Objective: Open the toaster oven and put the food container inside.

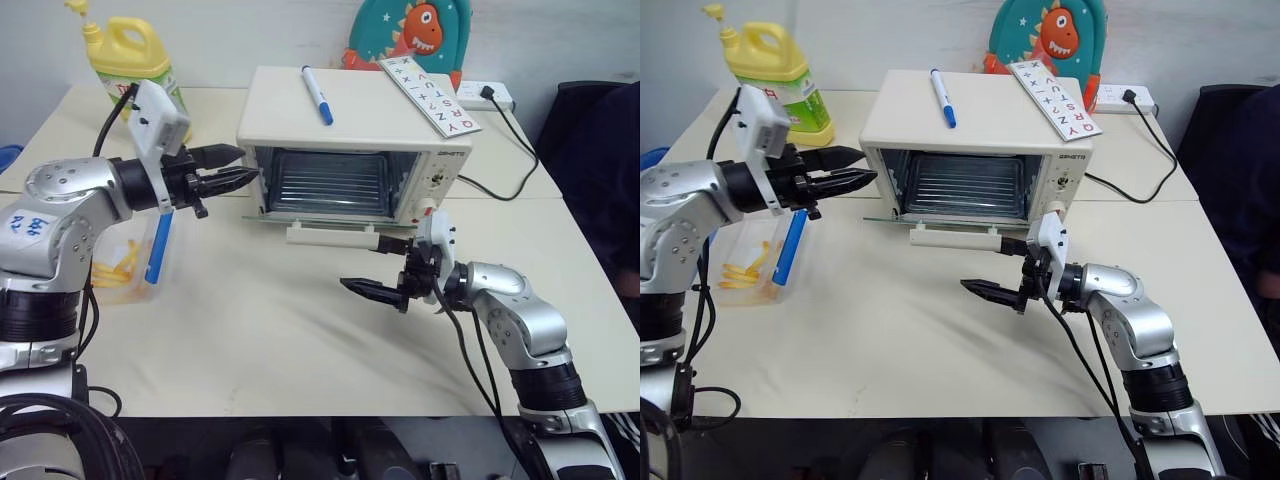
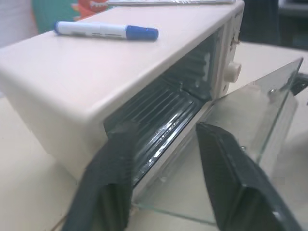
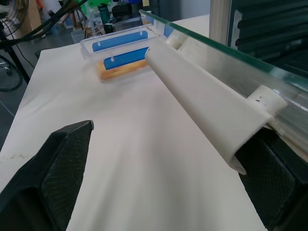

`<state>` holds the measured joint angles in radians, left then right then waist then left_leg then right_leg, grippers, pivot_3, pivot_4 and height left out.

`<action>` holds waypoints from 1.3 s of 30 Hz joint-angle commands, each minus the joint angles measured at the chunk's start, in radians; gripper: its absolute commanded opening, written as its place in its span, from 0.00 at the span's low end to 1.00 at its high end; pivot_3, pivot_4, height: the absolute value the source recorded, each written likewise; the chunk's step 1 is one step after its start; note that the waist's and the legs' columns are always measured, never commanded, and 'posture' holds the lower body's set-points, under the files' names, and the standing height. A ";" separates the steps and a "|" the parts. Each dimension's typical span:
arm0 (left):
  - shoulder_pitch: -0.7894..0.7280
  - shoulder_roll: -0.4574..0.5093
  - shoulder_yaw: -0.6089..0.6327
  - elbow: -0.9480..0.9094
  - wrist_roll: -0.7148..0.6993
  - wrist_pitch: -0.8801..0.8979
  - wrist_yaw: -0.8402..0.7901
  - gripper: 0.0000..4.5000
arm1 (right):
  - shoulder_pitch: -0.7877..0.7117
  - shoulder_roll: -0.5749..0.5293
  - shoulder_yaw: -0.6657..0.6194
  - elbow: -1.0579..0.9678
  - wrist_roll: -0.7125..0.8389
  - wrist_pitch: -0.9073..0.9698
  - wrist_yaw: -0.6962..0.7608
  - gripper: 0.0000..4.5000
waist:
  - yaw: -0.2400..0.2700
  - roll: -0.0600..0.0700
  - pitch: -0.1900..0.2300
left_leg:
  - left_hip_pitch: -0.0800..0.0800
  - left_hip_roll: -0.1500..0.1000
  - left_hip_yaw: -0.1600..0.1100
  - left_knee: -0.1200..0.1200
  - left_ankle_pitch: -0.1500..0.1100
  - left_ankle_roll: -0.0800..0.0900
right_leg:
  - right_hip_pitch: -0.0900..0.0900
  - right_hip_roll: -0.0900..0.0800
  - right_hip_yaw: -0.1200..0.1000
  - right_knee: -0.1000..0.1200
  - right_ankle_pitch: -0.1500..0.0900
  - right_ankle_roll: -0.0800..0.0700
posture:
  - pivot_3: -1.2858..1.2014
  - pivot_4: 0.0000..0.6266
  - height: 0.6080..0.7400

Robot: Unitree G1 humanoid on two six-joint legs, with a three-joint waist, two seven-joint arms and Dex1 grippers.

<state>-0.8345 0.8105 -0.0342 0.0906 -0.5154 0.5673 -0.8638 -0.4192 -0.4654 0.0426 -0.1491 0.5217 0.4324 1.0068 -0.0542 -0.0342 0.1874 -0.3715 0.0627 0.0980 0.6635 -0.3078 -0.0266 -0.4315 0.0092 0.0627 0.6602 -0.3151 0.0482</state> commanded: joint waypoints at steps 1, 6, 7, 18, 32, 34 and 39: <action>-0.074 -0.032 -0.039 0.100 0.076 -0.081 -0.081 0.13 | 0.018 0.004 -0.005 -0.074 0.020 -0.014 -0.007 1.00 | 0.001 0.000 0.000 | -0.001 0.000 0.000 0.000 0.000 0.000 | -0.001 0.000 0.000 0.000 0.000 0.000 | 0.52 0.24 1.00; -0.095 -0.042 -0.090 0.176 0.163 -0.172 -0.190 0.00 | 0.050 0.002 -0.017 -0.102 0.018 -0.019 -0.037 1.00 | 0.001 0.000 0.000 | -0.006 0.000 0.001 0.001 0.000 0.000 | -0.008 0.000 0.002 0.002 0.000 0.000 | 0.52 0.24 1.00; -0.090 -0.040 -0.098 0.180 0.170 -0.179 -0.220 0.00 | 0.057 0.000 -0.022 -0.109 0.017 -0.019 -0.045 1.00 | 0.001 0.000 0.000 | -0.006 0.000 0.001 0.000 0.000 0.000 | -0.008 0.000 0.002 0.002 0.000 0.000 | 0.52 0.24 1.00; -0.004 -0.055 -0.145 0.169 0.290 -0.294 -0.326 0.00 | 0.295 -0.172 -0.187 -0.304 0.059 0.033 -0.080 1.00 | 0.010 0.000 0.000 | -0.007 0.000 0.002 0.003 0.000 0.001 | -0.008 -0.001 0.003 0.004 0.000 0.000 | 0.52 0.24 1.00; 0.230 -0.058 -0.133 0.010 0.416 -0.320 -0.195 0.00 | 0.229 -0.360 -0.382 -0.410 0.401 0.206 -0.066 1.00 | -0.001 -0.001 -0.001 | 0.003 -0.001 0.000 0.002 -0.003 0.007 | 0.003 0.000 0.005 0.003 0.002 0.002 | 0.52 0.24 1.00; 0.271 -0.053 -0.090 -0.044 0.397 -0.274 -0.155 0.00 | 0.167 -0.359 -0.335 -0.382 0.391 0.208 -0.047 1.00 | 0.001 -0.001 -0.001 | 0.003 0.000 -0.001 0.002 -0.003 0.007 | 0.003 0.000 0.004 0.002 0.002 0.002 | 0.52 0.24 1.00; 0.475 -0.026 0.165 -0.341 0.218 0.044 -0.063 0.20 | 0.004 -0.329 -0.192 -0.271 0.346 0.191 0.023 1.00 | -0.005 -0.001 0.000 | 0.001 0.001 0.000 0.002 -0.003 0.007 | 0.001 0.000 0.004 0.001 0.001 0.001 | 0.52 0.24 1.00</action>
<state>-0.4046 0.7601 0.0130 -0.1170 -0.2191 0.5035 -0.9584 -0.3770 -0.8064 -0.1780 -0.4353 0.8782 0.6357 1.0011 -0.0594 -0.0353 0.1869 -0.3713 0.0638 0.0974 0.6649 -0.3111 -0.0191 -0.4309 0.0085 0.0658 0.6615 -0.3138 0.0497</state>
